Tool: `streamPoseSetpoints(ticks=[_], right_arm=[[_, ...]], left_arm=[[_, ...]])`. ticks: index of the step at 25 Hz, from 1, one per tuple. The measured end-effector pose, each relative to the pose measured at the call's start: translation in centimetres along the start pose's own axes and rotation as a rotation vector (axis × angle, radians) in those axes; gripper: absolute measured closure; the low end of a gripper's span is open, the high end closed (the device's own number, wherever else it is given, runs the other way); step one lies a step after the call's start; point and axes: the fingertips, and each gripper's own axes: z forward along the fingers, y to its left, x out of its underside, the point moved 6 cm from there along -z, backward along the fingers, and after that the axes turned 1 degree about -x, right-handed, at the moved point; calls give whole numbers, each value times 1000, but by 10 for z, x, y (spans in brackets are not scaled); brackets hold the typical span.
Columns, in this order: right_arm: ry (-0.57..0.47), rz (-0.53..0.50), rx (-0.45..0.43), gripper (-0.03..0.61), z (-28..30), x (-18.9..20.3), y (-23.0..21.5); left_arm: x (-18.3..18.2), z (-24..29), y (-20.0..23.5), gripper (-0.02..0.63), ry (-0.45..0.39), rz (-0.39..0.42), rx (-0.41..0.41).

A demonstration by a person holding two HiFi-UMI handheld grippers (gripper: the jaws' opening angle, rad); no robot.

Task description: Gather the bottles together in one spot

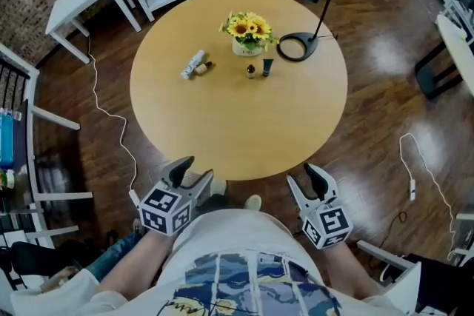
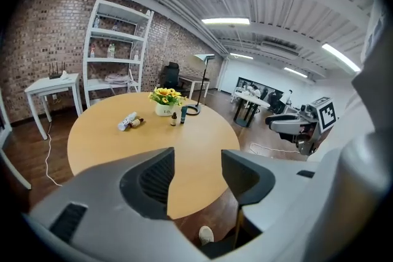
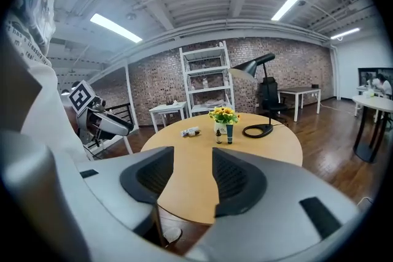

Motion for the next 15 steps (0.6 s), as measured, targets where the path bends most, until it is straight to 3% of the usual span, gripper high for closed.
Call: streamPoseSetpoints(ticks=[6, 10, 15], right_arm=[[-16, 14, -22, 365, -2, 0, 2], [-17, 30, -15, 365, -4, 4, 6], [-3, 58, 23, 365, -6, 8, 7]], left_arm=[[3, -9, 1, 400, 11, 6, -81], [3, -5, 6, 366, -14, -29, -55], [1, 15, 25, 365, -15, -6, -19]])
